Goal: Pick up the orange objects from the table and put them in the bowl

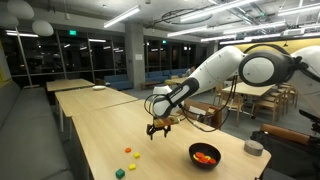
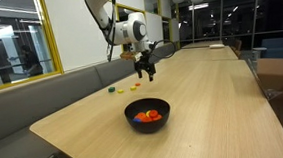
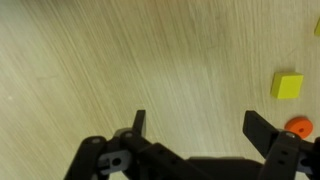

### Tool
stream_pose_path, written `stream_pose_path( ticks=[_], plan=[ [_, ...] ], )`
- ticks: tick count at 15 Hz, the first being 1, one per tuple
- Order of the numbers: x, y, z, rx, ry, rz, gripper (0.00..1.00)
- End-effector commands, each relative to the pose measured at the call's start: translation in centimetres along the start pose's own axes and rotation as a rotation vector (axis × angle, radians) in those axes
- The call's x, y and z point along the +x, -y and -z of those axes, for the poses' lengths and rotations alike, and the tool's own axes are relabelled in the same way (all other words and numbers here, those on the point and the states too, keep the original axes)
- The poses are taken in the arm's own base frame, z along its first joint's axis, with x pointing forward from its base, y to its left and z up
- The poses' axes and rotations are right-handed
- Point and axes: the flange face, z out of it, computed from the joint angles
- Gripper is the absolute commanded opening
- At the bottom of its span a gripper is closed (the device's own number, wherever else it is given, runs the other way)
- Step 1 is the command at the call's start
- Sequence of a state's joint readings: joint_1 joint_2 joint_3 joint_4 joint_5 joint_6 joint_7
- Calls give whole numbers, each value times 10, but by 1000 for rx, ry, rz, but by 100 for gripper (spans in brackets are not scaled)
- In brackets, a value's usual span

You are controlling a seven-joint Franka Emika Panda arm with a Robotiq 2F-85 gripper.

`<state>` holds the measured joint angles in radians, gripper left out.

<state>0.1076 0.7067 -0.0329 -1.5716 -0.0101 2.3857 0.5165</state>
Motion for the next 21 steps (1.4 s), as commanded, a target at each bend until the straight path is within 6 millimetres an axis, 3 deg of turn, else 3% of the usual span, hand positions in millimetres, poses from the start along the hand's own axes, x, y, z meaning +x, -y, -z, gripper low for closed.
stream_pose_path(
  ticks=[1, 12, 21],
  plan=[
    [23, 39, -11, 10, -61, 88, 100],
    [14, 123, -47, 64, -216, 387, 100],
    [31, 137, -57, 99, -270, 475, 100]
  ],
)
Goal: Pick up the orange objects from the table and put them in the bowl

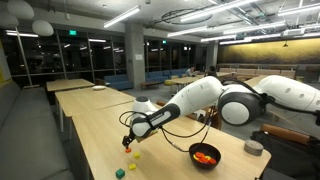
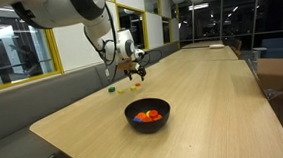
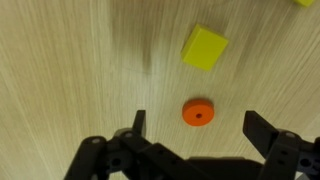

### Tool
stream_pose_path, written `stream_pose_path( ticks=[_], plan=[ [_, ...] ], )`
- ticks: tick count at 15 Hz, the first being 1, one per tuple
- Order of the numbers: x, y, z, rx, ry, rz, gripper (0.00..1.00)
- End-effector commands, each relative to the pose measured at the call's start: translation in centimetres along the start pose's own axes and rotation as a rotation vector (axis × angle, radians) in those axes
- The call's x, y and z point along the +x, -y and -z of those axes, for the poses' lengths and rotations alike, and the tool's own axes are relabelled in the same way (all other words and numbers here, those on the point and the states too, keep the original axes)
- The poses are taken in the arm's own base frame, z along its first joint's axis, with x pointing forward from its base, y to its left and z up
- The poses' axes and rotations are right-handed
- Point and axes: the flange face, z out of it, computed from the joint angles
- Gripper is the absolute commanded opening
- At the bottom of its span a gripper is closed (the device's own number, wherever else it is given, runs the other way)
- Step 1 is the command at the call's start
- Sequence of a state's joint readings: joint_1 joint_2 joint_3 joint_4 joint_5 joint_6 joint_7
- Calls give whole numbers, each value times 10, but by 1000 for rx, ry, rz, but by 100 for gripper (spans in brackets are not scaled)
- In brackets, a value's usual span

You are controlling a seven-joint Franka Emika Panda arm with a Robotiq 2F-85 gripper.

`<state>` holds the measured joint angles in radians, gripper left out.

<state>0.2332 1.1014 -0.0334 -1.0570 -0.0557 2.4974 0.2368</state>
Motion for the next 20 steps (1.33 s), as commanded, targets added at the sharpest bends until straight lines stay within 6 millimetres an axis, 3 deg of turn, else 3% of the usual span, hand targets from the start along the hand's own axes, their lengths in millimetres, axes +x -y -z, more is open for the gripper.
stream_pose_path(
  ticks=[1, 9, 20],
  plan=[
    [16, -6, -9, 17, -44, 33, 100],
    [22, -24, -26, 29, -47, 45, 100],
    [18, -4, -33, 86, -18, 90, 100]
  ],
)
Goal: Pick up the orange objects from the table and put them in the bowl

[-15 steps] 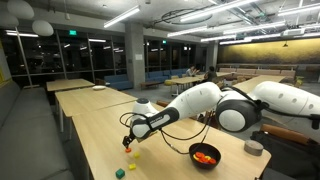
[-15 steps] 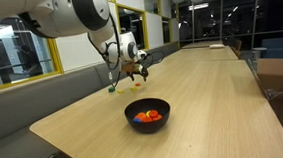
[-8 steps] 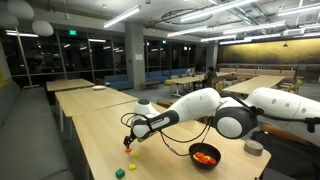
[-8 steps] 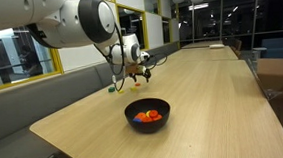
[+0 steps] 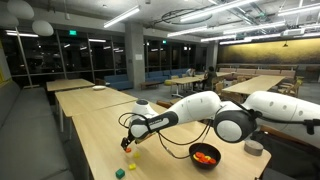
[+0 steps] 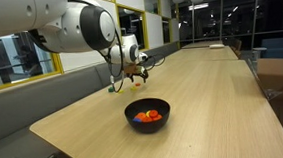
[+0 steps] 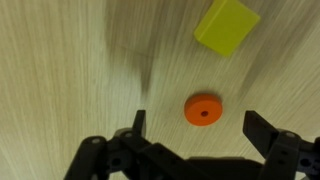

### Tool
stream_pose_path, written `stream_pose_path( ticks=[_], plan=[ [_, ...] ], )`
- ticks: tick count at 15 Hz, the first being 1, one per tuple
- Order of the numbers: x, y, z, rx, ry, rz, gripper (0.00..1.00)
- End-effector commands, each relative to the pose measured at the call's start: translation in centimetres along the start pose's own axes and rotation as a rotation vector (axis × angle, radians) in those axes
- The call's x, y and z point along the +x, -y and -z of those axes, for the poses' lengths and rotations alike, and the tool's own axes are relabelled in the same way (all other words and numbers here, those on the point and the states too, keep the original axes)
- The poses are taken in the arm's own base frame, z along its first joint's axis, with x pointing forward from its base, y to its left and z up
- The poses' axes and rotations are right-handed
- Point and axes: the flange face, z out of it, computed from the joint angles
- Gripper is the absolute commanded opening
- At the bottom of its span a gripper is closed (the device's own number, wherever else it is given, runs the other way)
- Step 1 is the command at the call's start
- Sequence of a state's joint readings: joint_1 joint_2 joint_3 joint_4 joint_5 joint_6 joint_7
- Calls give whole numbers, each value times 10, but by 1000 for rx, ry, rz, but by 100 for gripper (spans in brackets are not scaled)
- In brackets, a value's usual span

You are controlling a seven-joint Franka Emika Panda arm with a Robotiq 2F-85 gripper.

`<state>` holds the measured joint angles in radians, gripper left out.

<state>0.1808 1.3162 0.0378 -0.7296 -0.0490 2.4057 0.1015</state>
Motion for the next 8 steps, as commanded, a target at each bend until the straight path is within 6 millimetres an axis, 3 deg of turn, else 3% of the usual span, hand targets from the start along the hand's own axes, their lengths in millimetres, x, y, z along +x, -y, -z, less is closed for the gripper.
stream_pose_path(
  ticks=[1, 8],
  plan=[
    [2, 5, -4, 32, 0, 15, 100],
    [-5, 12, -15, 33, 27, 26, 100]
  ],
)
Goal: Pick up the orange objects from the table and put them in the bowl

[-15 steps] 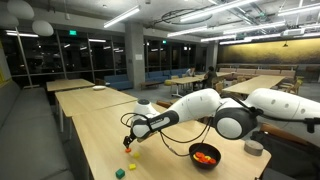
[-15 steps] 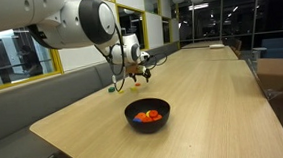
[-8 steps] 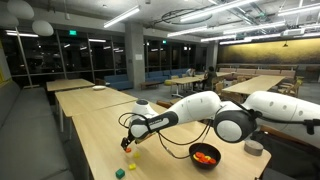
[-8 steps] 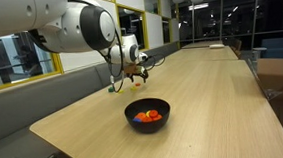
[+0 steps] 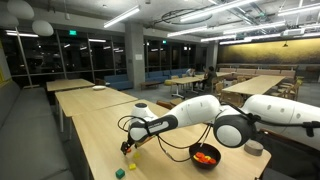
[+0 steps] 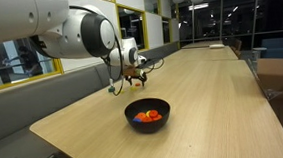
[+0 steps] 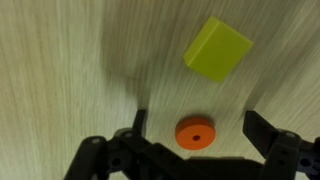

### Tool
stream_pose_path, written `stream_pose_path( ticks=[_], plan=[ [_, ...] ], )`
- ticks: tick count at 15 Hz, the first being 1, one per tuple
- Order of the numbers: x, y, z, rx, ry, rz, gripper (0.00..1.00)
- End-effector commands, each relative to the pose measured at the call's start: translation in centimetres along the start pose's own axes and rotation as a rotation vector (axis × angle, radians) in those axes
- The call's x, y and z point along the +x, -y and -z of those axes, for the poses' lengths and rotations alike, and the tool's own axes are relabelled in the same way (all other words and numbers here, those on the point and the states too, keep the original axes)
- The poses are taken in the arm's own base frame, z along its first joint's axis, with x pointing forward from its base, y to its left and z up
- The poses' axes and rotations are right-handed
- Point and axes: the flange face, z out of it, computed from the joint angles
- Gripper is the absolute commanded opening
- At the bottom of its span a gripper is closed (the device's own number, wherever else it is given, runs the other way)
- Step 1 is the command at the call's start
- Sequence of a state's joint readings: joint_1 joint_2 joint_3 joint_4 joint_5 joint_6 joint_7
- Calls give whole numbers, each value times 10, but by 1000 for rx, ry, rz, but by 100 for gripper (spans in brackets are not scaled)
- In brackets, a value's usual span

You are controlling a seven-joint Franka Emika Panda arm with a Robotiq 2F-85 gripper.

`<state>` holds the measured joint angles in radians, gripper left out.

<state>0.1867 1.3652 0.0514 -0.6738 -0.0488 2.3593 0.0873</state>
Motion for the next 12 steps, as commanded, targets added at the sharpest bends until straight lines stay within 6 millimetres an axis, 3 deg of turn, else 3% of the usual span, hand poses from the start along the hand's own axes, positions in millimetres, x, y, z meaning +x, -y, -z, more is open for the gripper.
stream_pose_path(
  ticks=[1, 12],
  plan=[
    [4, 5, 1, 22, -15, 13, 100],
    [8, 6, 1, 18, -88, 50, 100]
  ],
)
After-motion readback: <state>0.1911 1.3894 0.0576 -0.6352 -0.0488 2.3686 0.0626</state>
